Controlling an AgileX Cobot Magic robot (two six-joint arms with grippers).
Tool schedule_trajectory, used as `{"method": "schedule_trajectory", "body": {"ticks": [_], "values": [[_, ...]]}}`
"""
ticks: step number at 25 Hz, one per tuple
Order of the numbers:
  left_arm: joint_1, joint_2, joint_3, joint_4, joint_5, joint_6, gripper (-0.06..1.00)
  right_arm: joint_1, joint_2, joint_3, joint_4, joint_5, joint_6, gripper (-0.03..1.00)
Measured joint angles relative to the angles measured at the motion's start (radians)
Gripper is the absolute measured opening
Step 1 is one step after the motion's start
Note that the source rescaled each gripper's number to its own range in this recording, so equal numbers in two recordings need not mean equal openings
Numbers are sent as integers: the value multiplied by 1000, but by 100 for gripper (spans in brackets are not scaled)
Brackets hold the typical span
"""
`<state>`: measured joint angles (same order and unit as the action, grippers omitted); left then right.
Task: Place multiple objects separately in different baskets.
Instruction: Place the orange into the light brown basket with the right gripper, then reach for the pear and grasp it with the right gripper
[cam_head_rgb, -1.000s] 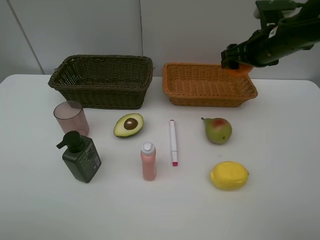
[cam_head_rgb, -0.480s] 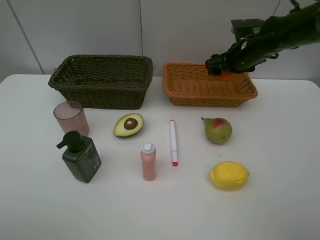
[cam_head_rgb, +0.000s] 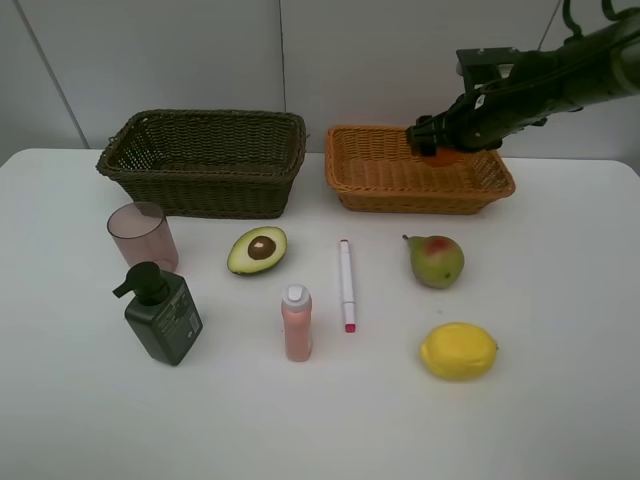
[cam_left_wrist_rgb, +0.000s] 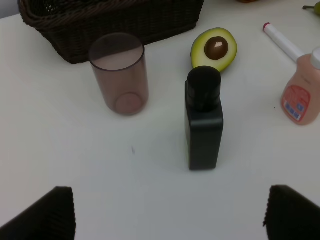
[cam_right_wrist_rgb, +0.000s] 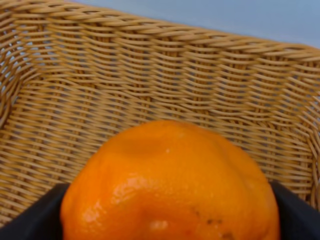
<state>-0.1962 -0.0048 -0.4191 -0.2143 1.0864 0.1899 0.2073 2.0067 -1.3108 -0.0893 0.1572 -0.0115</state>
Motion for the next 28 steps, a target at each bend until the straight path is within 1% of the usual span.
{"method": "schedule_trajectory", "body": {"ticks": [7,8,9,11,12,15,28], "values": [[0,0,0,0,0,0,100,0,0,0,0,8,0,72],[0,0,0,0,0,0,100,0,0,0,0,8,0,78],[0,0,0,0,0,0,100,0,0,-1,0,8,0,86],[0,0,0,0,0,0,100,0,0,-3,0,7,0,94],[0,0,0,0,0,0,100,0,0,-3,0,7,0,96],[0,0,0,0,0,0,100,0,0,-3,1,6,0,99],[0,0,0,0,0,0,100,0,0,-3,2,6,0,99]]}}
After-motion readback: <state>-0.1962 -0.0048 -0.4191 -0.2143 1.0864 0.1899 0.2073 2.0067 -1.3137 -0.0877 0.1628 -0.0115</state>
